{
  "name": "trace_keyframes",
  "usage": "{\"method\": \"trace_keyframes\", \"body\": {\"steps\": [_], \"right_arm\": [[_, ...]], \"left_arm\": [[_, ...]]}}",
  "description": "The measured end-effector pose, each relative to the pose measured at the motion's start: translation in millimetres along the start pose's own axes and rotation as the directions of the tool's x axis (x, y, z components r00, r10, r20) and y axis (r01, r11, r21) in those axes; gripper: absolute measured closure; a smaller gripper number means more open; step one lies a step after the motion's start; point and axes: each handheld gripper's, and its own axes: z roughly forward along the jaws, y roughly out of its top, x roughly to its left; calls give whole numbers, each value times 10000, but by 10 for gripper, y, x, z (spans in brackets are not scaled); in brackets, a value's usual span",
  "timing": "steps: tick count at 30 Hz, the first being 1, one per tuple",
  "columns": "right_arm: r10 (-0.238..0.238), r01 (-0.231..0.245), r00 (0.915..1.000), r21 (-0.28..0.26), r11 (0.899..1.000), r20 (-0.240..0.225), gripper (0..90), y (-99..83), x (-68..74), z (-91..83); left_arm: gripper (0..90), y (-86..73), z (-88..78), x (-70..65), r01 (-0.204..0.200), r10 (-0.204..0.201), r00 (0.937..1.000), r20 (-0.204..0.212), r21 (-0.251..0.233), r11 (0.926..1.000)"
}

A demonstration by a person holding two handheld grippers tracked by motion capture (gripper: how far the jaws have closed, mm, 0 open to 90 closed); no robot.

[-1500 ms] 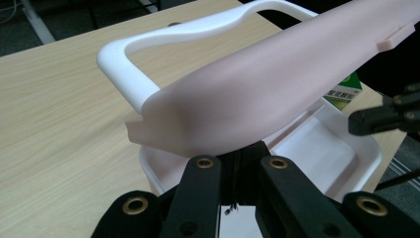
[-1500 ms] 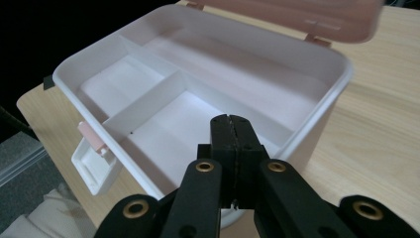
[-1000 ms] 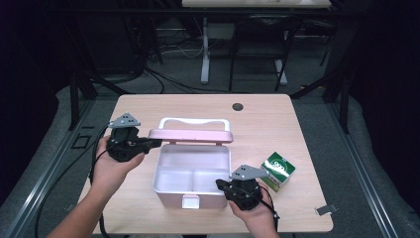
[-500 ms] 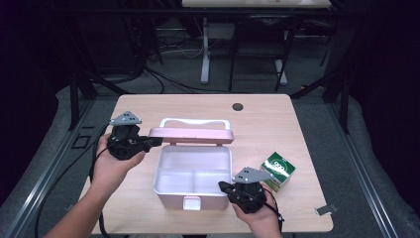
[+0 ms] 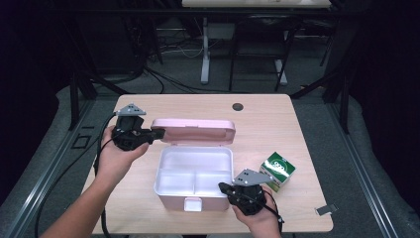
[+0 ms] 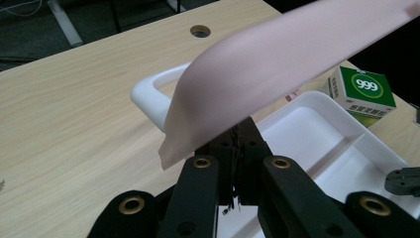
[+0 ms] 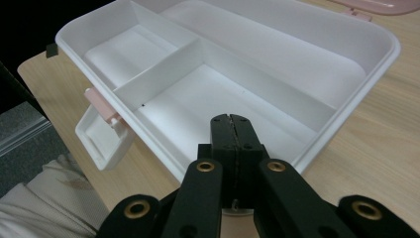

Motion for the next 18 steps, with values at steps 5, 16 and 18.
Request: {"method": "trace_keyframes", "body": {"steps": [5,16,18], "right_arm": [[141,-141,9999,-32,9999,-64,900,-11,-20,-14],[324,-326,9994,-240,9992,-120,900,-26,-16,7],[340,-344,9993,-261,9991,-157,900,-27,-17,8]], "left_arm": [[880,57,45,42,-3,5,9999,-133,126,9999],[855,165,186,127,151,-124,9986,-507,533,9985],[854,180,216,144,148,-109,9982,-597,654,9978]]}}
